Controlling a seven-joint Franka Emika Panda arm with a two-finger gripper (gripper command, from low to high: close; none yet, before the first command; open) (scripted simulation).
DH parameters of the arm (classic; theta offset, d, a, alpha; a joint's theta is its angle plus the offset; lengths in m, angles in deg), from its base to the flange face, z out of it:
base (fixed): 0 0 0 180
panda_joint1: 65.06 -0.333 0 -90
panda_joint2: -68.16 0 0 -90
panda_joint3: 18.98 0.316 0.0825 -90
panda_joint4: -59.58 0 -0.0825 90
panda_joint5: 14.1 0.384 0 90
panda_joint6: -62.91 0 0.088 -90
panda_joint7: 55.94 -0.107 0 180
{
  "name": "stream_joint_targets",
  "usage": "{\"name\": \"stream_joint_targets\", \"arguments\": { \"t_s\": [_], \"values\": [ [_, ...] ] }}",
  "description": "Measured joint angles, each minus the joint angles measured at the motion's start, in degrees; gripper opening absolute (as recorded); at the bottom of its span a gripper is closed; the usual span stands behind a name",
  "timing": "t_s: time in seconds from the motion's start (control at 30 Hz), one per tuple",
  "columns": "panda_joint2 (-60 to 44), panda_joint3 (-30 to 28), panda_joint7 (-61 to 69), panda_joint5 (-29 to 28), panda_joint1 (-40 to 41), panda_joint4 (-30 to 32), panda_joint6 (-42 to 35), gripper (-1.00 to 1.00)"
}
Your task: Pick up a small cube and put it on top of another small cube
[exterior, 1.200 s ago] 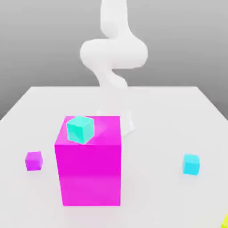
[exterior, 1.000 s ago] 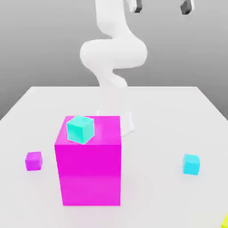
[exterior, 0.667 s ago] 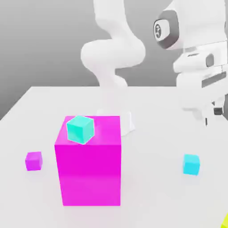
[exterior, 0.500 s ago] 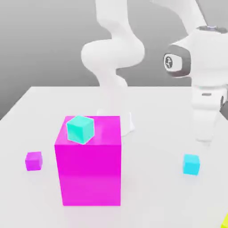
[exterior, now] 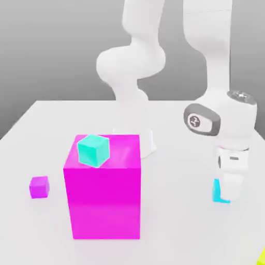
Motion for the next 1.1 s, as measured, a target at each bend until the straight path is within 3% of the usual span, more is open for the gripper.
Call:
{"name": "stream_joint_targets", "arguments": {
  "t_s": [0.23,0.33,0.53,0.9,0.97,1.07,1.1],
  "values": [
    [11.6,4.2,4.7,6.2,2.7,2.3,-9.3,-1.00],
    [17.0,3.0,9.9,9.3,6.2,1.1,-15.7,-1.00],
    [26.7,-4.0,20.1,9.4,13.4,-4.3,-30.5,-1.00],
    [43.7,-18.8,33.9,1.7,29.2,-14.4,-57.2,-1.00],
    [44.4,-20.5,35.2,0.8,30.9,-14.0,-57.5,-1.00],
    [42.2,-21.8,35.8,0.3,31.5,-10.2,-51.6,-1.00],
    [41.8,-21.9,35.9,0.3,31.5,-9.5,-50.4,1.00]
  ]
}}
